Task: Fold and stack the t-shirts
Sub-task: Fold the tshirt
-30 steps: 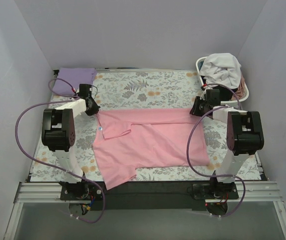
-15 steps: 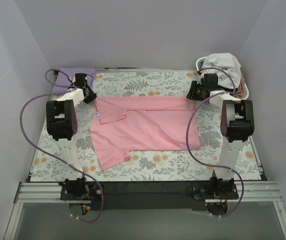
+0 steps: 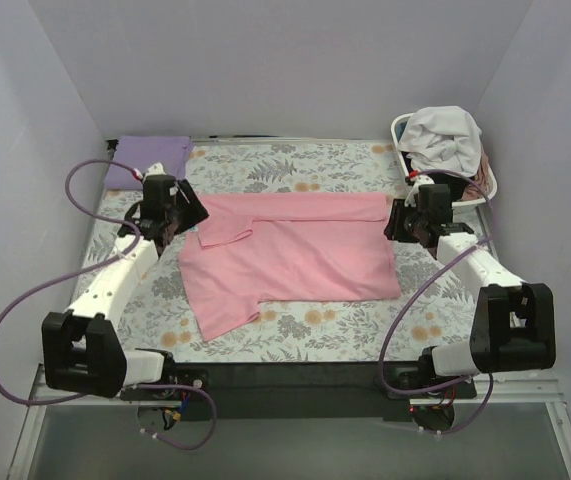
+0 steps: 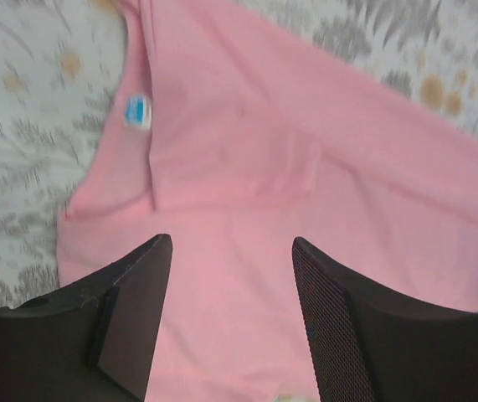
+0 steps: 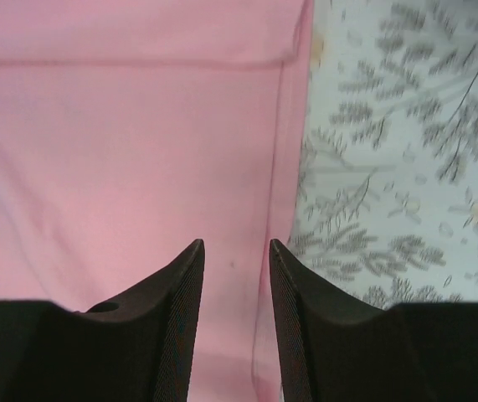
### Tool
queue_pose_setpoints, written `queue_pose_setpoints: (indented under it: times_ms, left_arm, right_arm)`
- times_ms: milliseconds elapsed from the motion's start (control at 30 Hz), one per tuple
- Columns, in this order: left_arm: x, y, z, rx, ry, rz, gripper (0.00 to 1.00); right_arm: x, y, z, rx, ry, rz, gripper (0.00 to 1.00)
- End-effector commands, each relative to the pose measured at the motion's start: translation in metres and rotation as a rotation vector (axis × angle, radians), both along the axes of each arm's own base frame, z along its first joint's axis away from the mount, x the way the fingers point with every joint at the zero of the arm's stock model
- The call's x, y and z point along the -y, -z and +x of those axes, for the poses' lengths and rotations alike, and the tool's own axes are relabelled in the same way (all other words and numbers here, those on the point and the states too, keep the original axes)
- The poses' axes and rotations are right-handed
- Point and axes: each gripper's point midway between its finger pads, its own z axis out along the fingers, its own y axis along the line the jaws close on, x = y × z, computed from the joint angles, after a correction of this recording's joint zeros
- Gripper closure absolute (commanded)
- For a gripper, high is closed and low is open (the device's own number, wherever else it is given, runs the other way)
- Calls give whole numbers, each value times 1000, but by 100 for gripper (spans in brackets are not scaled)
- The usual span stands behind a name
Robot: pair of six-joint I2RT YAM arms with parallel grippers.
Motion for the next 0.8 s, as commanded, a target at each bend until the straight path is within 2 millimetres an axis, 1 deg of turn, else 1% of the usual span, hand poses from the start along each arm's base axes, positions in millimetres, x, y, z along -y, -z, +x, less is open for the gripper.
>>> queue_pose_setpoints:
  times_ms: [0,67,100,167,233,267,400,433,567,767]
  left_arm:
    - [16,63,-70,-219,68,-13,42]
    - [19,78,-86,-260,74,-32,46]
    - [21,91,-97,-298,74,-46,48]
    - [22,101,-101,-332,67,-57,56]
    - [21,112,-103,-368,60,-54,69]
    - [20,114,-101,-372,54,-49,72]
    - [15,125,-101,-404,49,-12,75]
    - [12,129,-102,-411,42,3,76]
    - [9,142,-109,-442,38,17,79]
    - [4,147,-110,-464,23,45,80]
  right_arm:
    - [4,34,-47,-126,-2,-27,57]
    - [2,40,-55,-144,-14,-17,57]
    - [1,41,-57,-148,-16,-13,58]
    - [1,45,-61,-161,-11,-5,59]
    - [2,50,-59,-172,-5,-16,63]
    - [4,55,-59,-187,0,-28,64]
    - [4,58,-55,-184,-7,-31,67]
    - [3,57,-52,-172,-12,-27,68]
    - [3,63,-48,-182,-14,-37,68]
    - [5,74,-48,-205,-5,-41,69]
